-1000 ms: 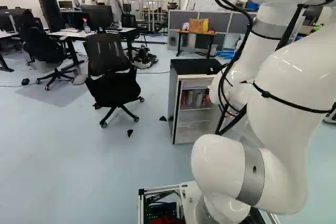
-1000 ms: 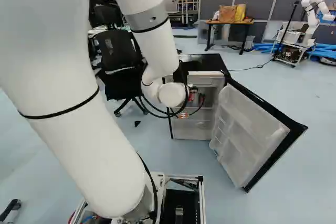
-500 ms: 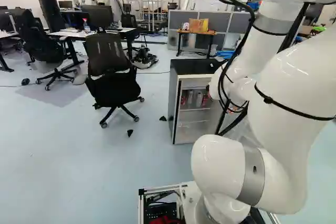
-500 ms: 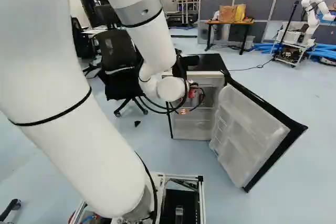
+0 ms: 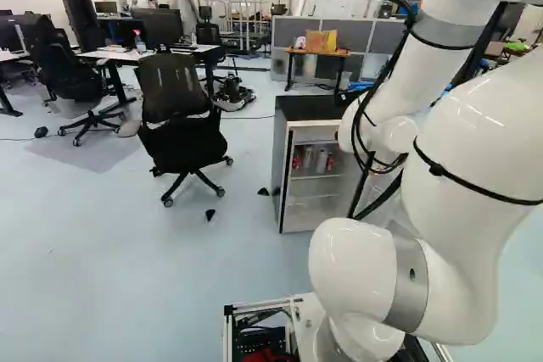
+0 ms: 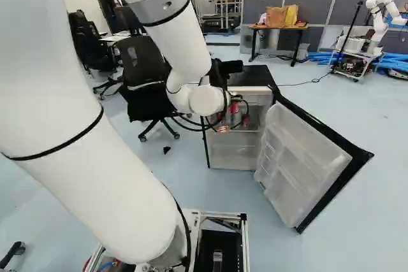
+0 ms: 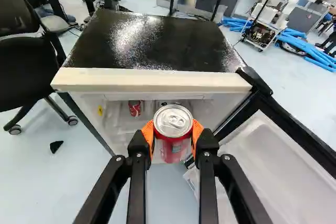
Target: Grab a drink from the fridge
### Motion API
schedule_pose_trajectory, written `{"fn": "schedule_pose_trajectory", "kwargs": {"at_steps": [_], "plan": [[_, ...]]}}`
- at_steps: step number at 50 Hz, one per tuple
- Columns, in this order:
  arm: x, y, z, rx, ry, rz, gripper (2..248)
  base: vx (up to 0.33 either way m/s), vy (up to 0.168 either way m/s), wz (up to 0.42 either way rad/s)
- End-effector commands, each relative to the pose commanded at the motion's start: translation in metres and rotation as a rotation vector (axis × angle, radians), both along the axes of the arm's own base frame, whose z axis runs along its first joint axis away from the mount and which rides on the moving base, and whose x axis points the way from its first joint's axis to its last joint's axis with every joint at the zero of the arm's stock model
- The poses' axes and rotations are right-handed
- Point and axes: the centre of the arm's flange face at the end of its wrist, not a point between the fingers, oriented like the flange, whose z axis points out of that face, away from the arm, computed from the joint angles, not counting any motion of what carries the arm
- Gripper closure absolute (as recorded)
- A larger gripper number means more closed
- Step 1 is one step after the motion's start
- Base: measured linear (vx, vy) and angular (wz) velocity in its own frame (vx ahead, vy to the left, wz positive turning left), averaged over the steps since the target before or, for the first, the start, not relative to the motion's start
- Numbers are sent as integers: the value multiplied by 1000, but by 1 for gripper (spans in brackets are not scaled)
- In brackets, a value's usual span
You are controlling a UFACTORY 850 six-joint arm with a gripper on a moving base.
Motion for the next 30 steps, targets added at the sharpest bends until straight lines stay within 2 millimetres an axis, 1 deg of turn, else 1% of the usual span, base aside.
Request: {"fn": "schedule_pose_trajectory", "kwargs": {"at_steps": [12,30], "plan": [[10,-2,11,-3,-12,-11,157,0,0,0],[31,-5,28,-5,-30,-22,157,0,0,0]]}}
